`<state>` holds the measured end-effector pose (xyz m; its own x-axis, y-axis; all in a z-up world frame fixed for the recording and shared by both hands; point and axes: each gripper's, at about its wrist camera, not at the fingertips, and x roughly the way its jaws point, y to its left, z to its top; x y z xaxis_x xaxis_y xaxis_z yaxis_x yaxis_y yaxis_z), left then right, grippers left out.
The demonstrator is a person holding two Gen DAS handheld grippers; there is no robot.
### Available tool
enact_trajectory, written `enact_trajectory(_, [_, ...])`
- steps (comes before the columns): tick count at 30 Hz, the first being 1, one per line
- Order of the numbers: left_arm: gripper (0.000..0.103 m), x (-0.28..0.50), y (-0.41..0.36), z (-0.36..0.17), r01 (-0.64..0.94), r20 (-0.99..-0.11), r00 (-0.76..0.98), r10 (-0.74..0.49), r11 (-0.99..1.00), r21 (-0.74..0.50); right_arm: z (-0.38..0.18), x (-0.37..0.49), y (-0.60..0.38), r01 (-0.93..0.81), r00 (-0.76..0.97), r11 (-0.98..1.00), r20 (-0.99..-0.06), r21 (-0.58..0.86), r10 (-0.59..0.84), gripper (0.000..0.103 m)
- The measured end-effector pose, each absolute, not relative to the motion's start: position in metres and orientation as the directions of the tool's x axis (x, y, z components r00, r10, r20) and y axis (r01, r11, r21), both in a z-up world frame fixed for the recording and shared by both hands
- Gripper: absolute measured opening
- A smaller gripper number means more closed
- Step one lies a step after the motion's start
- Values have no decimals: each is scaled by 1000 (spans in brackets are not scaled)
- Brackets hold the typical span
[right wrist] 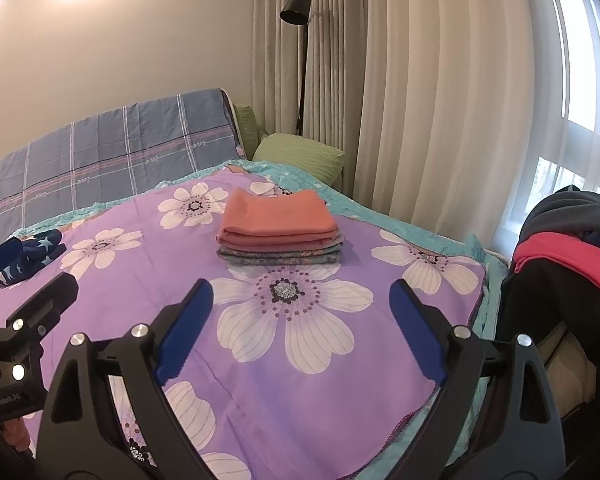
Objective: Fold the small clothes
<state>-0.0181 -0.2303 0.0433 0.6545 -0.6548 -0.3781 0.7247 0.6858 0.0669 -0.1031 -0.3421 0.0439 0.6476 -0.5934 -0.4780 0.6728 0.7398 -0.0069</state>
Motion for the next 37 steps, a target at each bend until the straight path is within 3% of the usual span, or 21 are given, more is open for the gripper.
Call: enact_trajectory(37, [102,-15,-234,38,719,-393,656,-645,692,64,39,-100,-343,667,647,745,-489,-10,-585,91])
